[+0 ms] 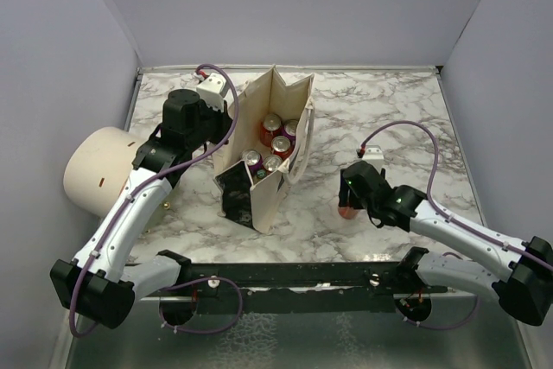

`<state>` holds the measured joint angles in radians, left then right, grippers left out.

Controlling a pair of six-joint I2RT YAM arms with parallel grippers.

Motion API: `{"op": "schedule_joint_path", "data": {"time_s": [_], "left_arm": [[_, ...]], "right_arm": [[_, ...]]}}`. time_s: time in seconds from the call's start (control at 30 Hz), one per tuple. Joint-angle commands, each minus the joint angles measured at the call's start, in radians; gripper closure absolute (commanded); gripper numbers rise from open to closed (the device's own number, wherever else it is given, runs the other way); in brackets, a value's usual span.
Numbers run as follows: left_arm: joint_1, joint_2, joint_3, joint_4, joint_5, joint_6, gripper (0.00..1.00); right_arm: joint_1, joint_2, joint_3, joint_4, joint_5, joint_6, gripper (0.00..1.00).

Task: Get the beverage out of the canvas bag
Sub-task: Place the drink at the center of the board.

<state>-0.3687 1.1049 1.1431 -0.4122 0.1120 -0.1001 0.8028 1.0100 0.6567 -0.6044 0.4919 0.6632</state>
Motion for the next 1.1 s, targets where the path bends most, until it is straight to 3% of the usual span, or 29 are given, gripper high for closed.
{"op": "schedule_joint_path", "data": {"time_s": [0.0, 0.47, 0.67, 0.87, 1.07], "left_arm": [[0.000, -0.036, 0.029, 0.102, -0.003, -0.018, 1.00], [0.001, -0.029, 0.008, 0.110, -0.001, -0.050, 1.00], [0.001, -0.015, 0.022, 0.116, 0.008, -0.046, 1.00], [0.000, -0.021, 0.013, 0.158, 0.051, -0.042, 1.00], [0.001, -0.053, -0.037, 0.274, 0.078, -0.052, 1.00]], "right_arm": [[-0.001, 0.008, 0.007, 0.050, 0.040, 0.026, 0.69], [-0.001, -0.018, 0.062, -0.007, 0.039, 0.001, 0.16], [-0.001, -0.040, 0.125, -0.070, 0.059, -0.034, 0.04], [-0.001, -0.070, 0.266, 0.149, -0.244, -0.525, 0.04], [-0.001, 0.006, 0.507, 0.189, -0.480, -0.932, 0.04]]}}
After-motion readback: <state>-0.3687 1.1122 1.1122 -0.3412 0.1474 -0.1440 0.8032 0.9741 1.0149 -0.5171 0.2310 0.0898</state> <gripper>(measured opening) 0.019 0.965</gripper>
